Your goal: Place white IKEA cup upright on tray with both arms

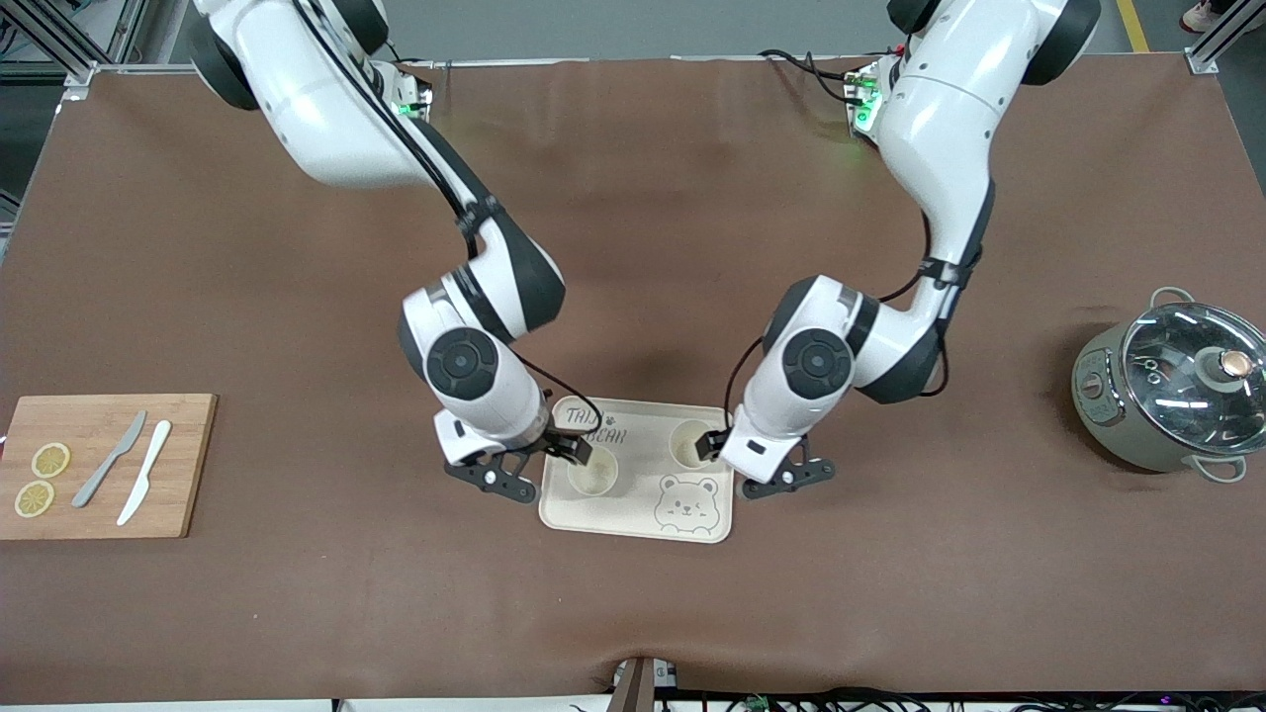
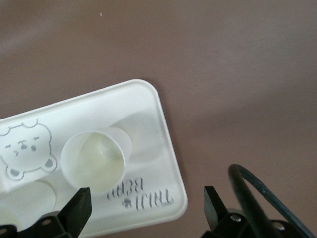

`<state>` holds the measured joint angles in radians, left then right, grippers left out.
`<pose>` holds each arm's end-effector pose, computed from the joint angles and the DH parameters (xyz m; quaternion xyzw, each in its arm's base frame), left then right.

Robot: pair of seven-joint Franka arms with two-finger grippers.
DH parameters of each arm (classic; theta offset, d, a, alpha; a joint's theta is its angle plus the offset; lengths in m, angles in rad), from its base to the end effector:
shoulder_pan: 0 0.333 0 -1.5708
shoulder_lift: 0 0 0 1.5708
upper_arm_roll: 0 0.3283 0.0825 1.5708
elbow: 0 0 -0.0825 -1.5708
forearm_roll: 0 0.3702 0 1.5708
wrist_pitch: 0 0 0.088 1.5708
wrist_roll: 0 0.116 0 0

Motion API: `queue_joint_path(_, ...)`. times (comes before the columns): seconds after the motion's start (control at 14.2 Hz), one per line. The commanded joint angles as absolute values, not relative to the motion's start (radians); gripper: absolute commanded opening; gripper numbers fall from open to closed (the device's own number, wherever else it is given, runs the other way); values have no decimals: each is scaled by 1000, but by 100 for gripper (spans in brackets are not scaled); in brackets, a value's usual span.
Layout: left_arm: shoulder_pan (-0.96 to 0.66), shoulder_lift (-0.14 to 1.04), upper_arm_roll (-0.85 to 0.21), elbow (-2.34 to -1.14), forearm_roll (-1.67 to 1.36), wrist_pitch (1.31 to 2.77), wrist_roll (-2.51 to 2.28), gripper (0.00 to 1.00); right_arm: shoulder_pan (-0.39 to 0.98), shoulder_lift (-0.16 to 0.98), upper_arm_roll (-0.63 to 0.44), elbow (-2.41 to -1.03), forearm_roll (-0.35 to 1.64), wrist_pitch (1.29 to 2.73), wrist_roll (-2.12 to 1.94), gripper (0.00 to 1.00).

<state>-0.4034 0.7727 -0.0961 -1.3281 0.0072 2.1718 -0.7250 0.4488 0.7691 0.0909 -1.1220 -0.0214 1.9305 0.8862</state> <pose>0.6626 -0.3416 0.2869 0.9910 0.1252 0.0132 0.0458 0.6612 0.3695 0.3622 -0.9828 0.1820 -0.0021 0.0299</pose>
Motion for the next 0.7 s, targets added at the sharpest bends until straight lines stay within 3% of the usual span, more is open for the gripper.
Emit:
queue_joint_path(0.0, -345, 727, -97, -1339, 8, 2125, -613, 100, 359, 557, 104, -1184, -20, 1733, 809, 100)
queue_joint_path(0.28, -238, 712, -97, -1342, 9, 2125, -412, 100, 191, 433, 100, -1187, -20, 1467, 551, 100)
queue_joint_path(0.63, -134, 669, -100, -1351, 8, 2059, -140, 100, -50, 359, 100, -1244, -20, 1423, 134, 100)
